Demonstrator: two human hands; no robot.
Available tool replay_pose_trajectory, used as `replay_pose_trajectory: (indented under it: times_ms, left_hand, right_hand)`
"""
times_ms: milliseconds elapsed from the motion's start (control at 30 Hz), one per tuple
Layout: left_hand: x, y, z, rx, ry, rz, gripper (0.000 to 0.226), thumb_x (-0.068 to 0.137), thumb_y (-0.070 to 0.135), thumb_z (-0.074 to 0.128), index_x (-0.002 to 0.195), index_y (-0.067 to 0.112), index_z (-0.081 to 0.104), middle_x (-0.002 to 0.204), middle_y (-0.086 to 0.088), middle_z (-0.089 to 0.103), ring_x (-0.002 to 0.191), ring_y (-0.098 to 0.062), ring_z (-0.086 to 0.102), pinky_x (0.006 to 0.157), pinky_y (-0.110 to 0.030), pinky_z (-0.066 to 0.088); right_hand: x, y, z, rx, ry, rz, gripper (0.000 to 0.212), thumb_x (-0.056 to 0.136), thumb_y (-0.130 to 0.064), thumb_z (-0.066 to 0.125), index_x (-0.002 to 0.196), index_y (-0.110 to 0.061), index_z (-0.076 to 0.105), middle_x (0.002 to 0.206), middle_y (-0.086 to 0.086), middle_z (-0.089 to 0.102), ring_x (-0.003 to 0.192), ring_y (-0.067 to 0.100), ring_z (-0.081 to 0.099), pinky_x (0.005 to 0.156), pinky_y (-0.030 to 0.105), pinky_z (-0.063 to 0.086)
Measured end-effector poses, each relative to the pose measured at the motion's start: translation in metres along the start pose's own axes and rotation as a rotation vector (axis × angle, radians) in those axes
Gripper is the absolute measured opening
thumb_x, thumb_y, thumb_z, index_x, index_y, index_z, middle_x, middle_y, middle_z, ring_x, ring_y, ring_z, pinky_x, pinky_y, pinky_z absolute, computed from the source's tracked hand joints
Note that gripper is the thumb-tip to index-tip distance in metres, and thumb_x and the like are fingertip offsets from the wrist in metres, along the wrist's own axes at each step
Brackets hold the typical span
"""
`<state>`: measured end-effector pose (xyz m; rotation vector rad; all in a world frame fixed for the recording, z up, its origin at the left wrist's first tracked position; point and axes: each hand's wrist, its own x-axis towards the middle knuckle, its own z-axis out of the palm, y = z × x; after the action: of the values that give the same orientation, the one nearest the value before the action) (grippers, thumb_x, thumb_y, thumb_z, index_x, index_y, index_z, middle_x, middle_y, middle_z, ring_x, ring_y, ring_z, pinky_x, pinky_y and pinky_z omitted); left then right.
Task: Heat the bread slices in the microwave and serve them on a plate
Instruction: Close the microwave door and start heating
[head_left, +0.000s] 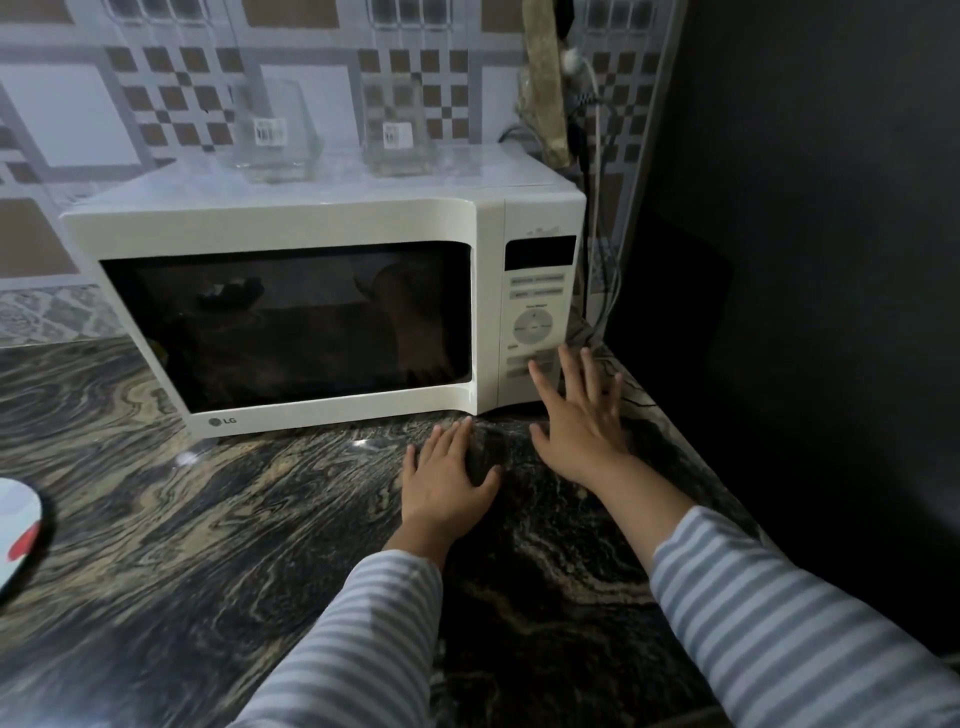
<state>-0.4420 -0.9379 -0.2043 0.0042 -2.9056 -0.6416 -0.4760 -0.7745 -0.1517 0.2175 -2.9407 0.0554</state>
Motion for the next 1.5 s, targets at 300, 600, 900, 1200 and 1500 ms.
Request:
replay_pose_trajectory:
  times_ms: [300,600,900,1200,1500]
  left_hand:
    - [0.037,0.031,-0.053,-0.269,0.347,0.246,0.089,0.088,0.032,0.064,0.147,0.035,-0.002,0.147,-0.008,0.033,0.129,-0.031,0.031,0.106,-0.038,0.028]
    - [0.073,0.043,-0.069,-0.403,0.408,0.383,0.089,0.092,0.014,0.058,0.147,0.036,-0.008,0.115,-0.003,0.043,0.096,-0.012,0.045,0.087,-0.020,0.035]
    - [0.088,0.041,-0.056,-0.363,0.403,0.376,0.112,0.085,-0.002,0.063,0.140,0.054,-0.016,0.091,0.007,0.044,0.074,-0.004,0.039,0.068,-0.011,0.031]
    - [0.073,0.052,-0.062,-0.413,0.438,0.292,0.109,0.088,-0.006,0.050,0.133,0.066,-0.018,0.126,0.000,0.059,0.091,-0.015,0.064,0.074,-0.025,0.050]
    - [0.051,0.048,-0.074,-0.340,0.307,0.324,0.099,0.092,0.008,0.057,0.138,0.051,-0.019,0.111,-0.016,0.059,0.086,-0.021,0.055,0.069,-0.016,0.034]
  right_hand:
    - [0.019,0.002,-0.072,0.086,0.088,-0.103,0.079,0.097,-0.049,0.038,0.147,-0.035,-0.021,0.151,0.003,-0.039,0.139,0.027,-0.035,0.115,0.057,-0.009]
    - [0.071,-0.017,-0.123,0.012,0.306,-0.292,0.074,0.098,-0.051,0.032,0.139,-0.044,-0.030,0.152,0.001,-0.037,0.139,0.026,-0.036,0.113,0.055,-0.015]
    - [0.096,-0.012,-0.104,-0.158,0.498,-0.307,0.086,0.092,-0.058,0.039,0.142,-0.036,-0.027,0.158,0.012,-0.019,0.143,0.039,-0.021,0.112,0.062,-0.008]
    - [0.089,-0.015,-0.113,-0.153,0.443,-0.301,0.086,0.090,-0.060,0.040,0.143,-0.036,-0.024,0.159,0.014,-0.017,0.142,0.042,-0.021,0.112,0.062,-0.004]
    - [0.067,-0.013,-0.128,-0.015,0.273,-0.336,0.082,0.092,-0.063,0.035,0.136,-0.047,-0.032,0.154,0.007,-0.034,0.138,0.036,-0.035,0.112,0.061,-0.011]
